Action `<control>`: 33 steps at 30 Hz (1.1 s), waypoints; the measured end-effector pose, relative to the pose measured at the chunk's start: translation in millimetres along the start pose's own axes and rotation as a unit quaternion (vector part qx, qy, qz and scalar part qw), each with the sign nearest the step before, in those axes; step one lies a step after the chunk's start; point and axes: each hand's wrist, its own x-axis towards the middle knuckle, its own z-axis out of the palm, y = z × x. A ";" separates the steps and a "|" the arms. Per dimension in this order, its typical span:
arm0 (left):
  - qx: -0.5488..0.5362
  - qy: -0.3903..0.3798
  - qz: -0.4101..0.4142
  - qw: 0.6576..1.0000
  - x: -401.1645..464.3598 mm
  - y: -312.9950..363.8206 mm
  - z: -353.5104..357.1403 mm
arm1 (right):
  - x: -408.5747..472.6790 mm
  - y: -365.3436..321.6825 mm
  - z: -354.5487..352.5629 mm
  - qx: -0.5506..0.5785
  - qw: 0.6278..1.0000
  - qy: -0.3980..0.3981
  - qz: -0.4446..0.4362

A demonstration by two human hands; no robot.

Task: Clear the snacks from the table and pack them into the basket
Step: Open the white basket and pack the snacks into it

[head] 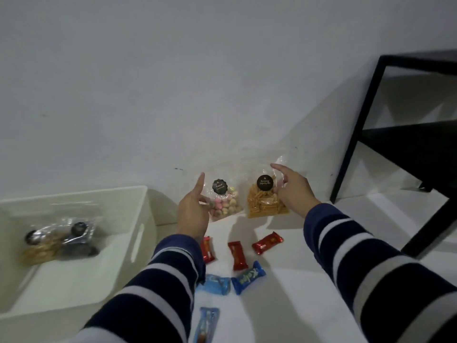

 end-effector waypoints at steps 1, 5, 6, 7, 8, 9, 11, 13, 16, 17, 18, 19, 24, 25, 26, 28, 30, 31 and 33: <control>-0.018 0.000 -0.001 1.000 -0.9 2.4 -20.7 | -5.8 -17.4 2.9 0.001 1.000 -0.002 -0.014; -0.018 0.026 0.017 0.999 -4.1 3.7 -105.7 | -30.8 -89.0 19.7 -0.010 0.998 -0.011 -0.068; -0.020 0.033 0.018 0.999 -4.8 2.2 -126.4 | -37.3 -106.4 26.5 -0.011 0.997 -0.012 -0.077; -0.026 0.036 0.015 0.999 -5.3 -0.6 -146.7 | -44.1 -123.4 34.2 -0.013 0.996 -0.015 -0.085; -0.032 0.039 0.009 0.999 -4.8 -6.3 -166.2 | -50.9 -140.1 43.2 -0.017 0.996 -0.021 -0.090; -0.036 0.042 0.002 0.998 -5.0 -13.3 -184.7 | -57.7 -156.0 53.2 -0.025 0.995 -0.030 -0.095; -0.026 0.048 -0.011 0.998 -8.6 -30.9 -219.8 | -71.4 -185.4 75.9 -0.048 0.992 -0.044 -0.110; -0.003 0.053 -0.030 0.998 -14.7 -51.7 -251.9 | -84.6 -212.3 100.6 -0.067 0.988 -0.049 -0.127; 0.009 0.040 -0.080 0.996 -22.5 -89.6 -290.1 | -100.5 -244.5 142.7 -0.101 0.984 -0.057 -0.137; 0.012 0.035 -0.091 0.995 -23.5 -102.7 -299.0 | -104.6 -251.3 157.0 -0.120 0.981 -0.063 -0.136; 0.023 0.033 -0.098 0.994 -22.4 -115.9 -307.6 | -107.5 -257.6 173.0 -0.143 0.978 -0.068 -0.134; 0.045 0.033 -0.104 0.993 -19.8 -128.1 -314.7 | -110.5 -262.3 188.9 -0.169 0.974 -0.073 -0.132; 0.143 -0.004 -0.108 0.984 4.6 -159.9 -322.0 | -116.3 -257.5 261.2 -0.252 0.956 -0.099 -0.111; 0.160 -0.016 -0.104 0.981 11.1 -162.0 -318.7 | -113.7 -252.4 272.8 -0.256 0.957 -0.096 -0.101; 0.169 -0.025 -0.099 0.980 18.2 -164.1 -314.5 | -109.2 -246.9 282.8 -0.258 0.958 -0.092 -0.091; 0.171 -0.042 -0.104 0.979 32.4 -170.3 -303.4 | -97.7 -236.0 298.6 -0.248 0.963 -0.085 -0.067; 0.167 -0.053 -0.116 0.978 43.2 -177.7 -288.3 | -86.1 -226.3 311.9 -0.230 0.969 -0.081 -0.036; 0.167 -0.058 -0.121 0.977 47.3 -182.1 -280.2 | -81.2 -221.4 318.7 -0.221 0.972 -0.081 -0.018; 0.164 -0.071 -0.131 0.975 53.0 -189.9 -265.8 | -74.3 -212.1 331.4 -0.199 0.977 -0.078 0.015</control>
